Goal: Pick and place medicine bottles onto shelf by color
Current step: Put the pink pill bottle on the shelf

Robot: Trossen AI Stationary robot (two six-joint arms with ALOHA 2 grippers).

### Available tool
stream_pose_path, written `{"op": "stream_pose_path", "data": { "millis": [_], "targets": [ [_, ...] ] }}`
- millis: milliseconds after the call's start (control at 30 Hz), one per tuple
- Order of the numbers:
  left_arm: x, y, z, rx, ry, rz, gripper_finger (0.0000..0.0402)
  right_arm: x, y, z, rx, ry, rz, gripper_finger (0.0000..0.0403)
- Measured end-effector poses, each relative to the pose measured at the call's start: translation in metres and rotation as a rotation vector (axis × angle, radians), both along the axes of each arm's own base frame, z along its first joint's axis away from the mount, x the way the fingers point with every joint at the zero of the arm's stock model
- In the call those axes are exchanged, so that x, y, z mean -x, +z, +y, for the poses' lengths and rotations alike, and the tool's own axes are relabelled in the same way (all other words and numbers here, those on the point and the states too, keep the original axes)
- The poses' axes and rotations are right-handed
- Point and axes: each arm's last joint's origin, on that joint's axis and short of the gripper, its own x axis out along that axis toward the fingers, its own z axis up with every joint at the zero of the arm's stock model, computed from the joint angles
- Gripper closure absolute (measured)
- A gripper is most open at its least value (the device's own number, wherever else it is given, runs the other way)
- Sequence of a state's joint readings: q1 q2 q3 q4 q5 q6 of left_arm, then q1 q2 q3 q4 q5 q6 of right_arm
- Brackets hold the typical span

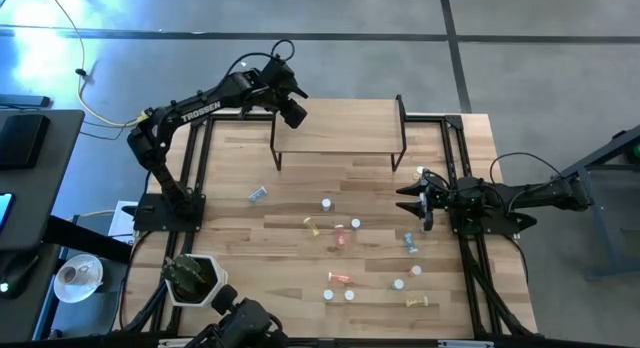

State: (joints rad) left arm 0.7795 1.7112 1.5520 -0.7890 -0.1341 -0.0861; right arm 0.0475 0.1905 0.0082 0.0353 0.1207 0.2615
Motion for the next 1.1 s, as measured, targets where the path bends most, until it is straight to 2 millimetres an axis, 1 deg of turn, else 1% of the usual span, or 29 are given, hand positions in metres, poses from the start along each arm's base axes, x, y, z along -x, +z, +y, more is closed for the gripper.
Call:
{"op": "stream_pose_path", "data": {
  "millis": [567, 1100],
  "targets": [
    [0.0003, -0.0015, -0.0016, 0.033, -0.019, -0.006, 0.0286, 0.0, 0.0, 0.0, 0.0, 0.0, 0.0, 0.0208],
    [0.0009, -0.0013, -0.0009, 0.016, 0.005, 0.007, 0.0286, 0.0, 0.0, 0.0, 0.0, 0.0, 0.0, 0.0208]
  ]
}}
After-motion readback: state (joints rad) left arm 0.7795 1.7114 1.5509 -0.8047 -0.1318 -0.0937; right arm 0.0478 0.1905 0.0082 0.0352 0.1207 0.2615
